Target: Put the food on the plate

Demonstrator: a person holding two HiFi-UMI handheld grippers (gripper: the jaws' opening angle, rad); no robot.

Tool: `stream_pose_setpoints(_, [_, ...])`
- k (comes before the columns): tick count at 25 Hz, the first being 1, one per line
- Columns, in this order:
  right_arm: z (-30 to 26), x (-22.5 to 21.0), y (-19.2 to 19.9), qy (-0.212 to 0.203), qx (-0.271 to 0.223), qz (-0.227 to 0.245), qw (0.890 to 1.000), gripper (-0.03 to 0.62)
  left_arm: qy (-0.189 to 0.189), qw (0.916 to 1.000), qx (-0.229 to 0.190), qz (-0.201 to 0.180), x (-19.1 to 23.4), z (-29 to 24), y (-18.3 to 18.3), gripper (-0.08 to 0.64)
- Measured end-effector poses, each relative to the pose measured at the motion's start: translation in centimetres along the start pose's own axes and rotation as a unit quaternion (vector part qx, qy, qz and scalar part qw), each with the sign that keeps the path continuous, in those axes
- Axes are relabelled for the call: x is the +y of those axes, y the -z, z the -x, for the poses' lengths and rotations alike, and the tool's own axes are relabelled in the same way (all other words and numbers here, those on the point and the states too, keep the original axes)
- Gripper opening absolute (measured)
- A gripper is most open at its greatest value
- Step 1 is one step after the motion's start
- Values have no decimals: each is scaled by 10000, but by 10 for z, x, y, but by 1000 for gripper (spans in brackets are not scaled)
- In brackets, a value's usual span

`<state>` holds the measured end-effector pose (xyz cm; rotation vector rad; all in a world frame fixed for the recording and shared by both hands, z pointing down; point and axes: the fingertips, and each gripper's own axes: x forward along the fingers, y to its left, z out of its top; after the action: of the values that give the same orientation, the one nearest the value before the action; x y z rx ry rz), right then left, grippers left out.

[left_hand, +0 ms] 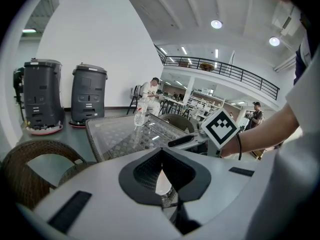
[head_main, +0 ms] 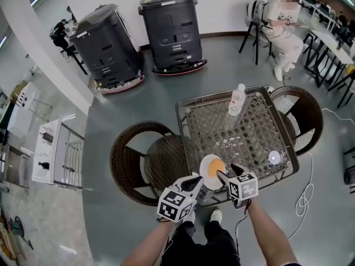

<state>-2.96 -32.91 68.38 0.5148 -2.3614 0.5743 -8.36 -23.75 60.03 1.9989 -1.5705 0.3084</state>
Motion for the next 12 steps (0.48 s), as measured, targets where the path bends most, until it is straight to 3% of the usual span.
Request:
stream_pose_setpoints(6, [49, 3, -52, 23, -888, 166, 9959, 158, 190, 9995, -210, -161, -16, -5, -27, 9])
stream_pose_setpoints(10, [80, 9, -82, 57, -1327, 261, 9908, 14, 329, 9982, -404, -295, -28, -3, -52, 9])
stream_pose_setpoints(12, [96, 16, -97, -30, -1507, 276, 9882, 6, 381, 9973, -511, -363, -33, 1, -66, 9])
